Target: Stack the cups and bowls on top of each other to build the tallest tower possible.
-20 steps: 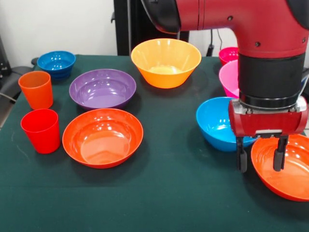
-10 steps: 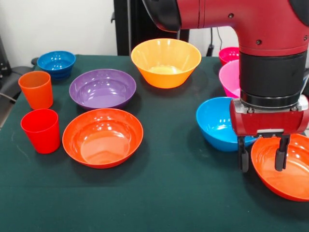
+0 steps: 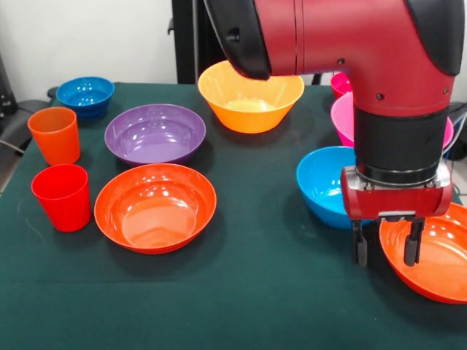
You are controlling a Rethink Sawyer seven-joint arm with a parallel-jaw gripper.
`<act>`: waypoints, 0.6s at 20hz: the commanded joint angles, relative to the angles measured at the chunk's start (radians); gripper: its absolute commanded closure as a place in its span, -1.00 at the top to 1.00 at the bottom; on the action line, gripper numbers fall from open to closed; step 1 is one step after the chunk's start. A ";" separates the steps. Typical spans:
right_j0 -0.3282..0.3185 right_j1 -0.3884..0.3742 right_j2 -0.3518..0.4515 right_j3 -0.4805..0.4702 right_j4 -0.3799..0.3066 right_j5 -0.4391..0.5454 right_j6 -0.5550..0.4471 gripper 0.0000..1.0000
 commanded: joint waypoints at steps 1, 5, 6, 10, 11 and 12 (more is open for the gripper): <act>-0.002 0.072 0.096 0.043 -0.018 -0.038 -0.014 1.00; 0.000 0.096 0.103 0.032 -0.016 -0.057 -0.010 1.00; 0.000 0.105 0.107 0.033 -0.014 -0.063 -0.007 1.00; 0.005 0.130 0.120 0.033 -0.010 -0.089 0.005 1.00; 0.006 0.134 0.120 0.030 -0.010 -0.089 0.006 1.00; 0.008 0.138 0.121 0.027 -0.010 -0.089 0.007 1.00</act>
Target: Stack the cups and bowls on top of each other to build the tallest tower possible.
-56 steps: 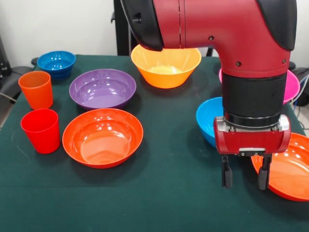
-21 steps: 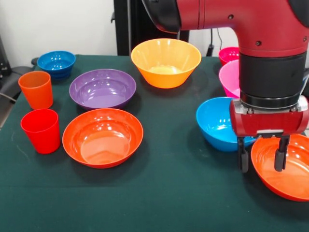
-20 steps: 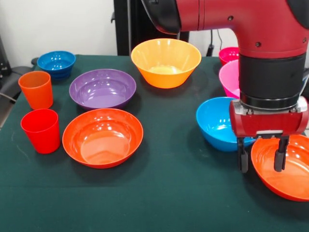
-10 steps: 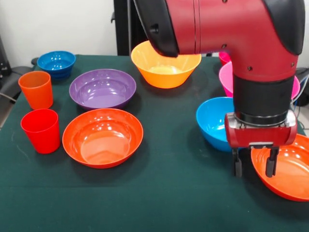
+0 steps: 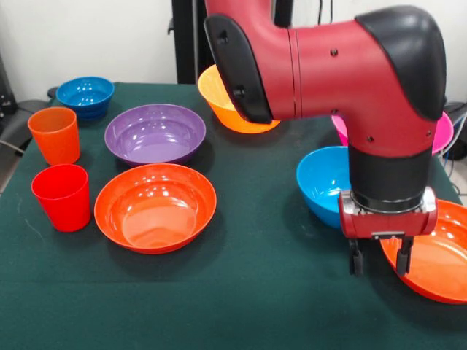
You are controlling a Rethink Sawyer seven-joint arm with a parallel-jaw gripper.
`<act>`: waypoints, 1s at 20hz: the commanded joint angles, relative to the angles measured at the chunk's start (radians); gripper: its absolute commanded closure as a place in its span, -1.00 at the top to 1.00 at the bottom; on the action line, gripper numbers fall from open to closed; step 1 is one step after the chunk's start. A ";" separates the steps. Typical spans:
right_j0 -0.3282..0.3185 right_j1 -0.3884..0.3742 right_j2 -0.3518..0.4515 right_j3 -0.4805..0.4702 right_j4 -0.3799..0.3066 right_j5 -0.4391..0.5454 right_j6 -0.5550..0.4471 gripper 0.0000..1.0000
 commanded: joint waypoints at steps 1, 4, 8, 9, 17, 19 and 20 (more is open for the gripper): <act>0.007 0.060 0.106 0.027 -0.012 -0.072 0.003 1.00; 0.005 0.063 0.113 0.022 -0.019 -0.079 -0.010 -1.00; 0.010 0.064 0.110 0.013 -0.020 -0.070 -0.008 -1.00; 0.011 0.063 0.108 0.013 -0.019 -0.078 -0.001 -1.00; 0.024 0.046 0.092 0.021 -0.019 -0.089 0.032 -1.00; 0.030 0.027 0.083 0.035 -0.020 -0.091 0.043 -1.00; 0.035 0.010 0.074 0.045 -0.021 -0.089 0.054 -1.00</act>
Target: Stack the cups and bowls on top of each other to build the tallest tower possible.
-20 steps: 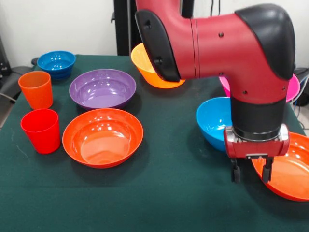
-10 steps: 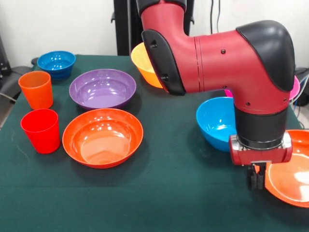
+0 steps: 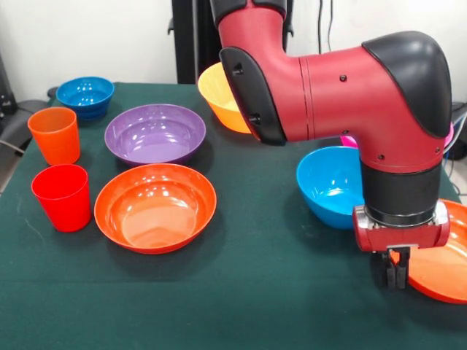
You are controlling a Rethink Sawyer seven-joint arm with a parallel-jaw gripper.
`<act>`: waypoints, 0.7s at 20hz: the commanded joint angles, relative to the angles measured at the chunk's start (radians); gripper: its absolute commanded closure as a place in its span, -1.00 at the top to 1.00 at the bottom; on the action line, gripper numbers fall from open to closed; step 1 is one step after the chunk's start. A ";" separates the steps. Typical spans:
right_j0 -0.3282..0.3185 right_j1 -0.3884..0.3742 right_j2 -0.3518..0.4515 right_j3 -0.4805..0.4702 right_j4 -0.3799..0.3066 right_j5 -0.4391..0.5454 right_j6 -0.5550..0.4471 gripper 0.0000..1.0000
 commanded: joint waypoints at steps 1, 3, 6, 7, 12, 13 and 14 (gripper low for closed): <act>0.034 -0.039 0.035 0.059 -0.022 -0.027 0.059 -1.00; 0.046 -0.080 0.014 0.081 -0.021 -0.006 0.075 -1.00; 0.066 -0.148 -0.021 0.113 -0.018 0.037 0.098 -1.00; 0.074 -0.164 -0.031 0.119 -0.015 0.053 0.105 -1.00; 0.107 -0.230 -0.076 0.150 0.001 0.107 0.142 -1.00; 0.110 -0.238 -0.081 0.156 0.005 0.113 0.145 -1.00; 0.115 -0.248 -0.088 0.163 0.010 0.123 0.149 -1.00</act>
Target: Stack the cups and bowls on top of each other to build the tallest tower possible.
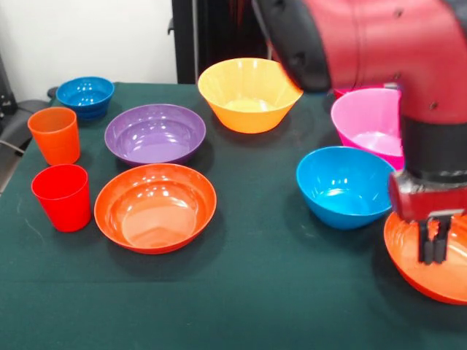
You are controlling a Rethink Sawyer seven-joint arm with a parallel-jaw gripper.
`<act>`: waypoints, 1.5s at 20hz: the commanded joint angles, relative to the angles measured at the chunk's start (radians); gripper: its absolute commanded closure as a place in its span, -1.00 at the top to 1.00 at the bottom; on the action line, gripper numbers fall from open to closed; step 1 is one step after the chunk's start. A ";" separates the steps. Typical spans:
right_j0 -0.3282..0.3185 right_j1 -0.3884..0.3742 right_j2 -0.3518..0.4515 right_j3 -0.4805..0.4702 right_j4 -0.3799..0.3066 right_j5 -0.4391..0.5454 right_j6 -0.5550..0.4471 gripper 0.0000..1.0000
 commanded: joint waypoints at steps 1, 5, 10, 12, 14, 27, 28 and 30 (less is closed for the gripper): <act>0.048 -0.132 -0.043 0.126 0.015 0.126 0.149 -1.00; 0.053 -0.149 -0.053 0.146 0.028 0.129 0.145 -1.00; 0.048 -0.146 -0.056 0.153 0.037 0.114 0.127 -1.00; 0.043 -0.135 -0.054 0.144 0.034 0.106 0.107 -1.00; 0.033 -0.132 -0.043 0.142 0.027 0.077 0.065 1.00; 0.010 -0.128 -0.043 0.107 -0.010 0.077 -0.003 1.00; 0.005 -0.124 -0.043 0.101 -0.015 0.078 -0.011 1.00; -0.003 -0.113 -0.041 0.093 -0.022 0.072 -0.022 1.00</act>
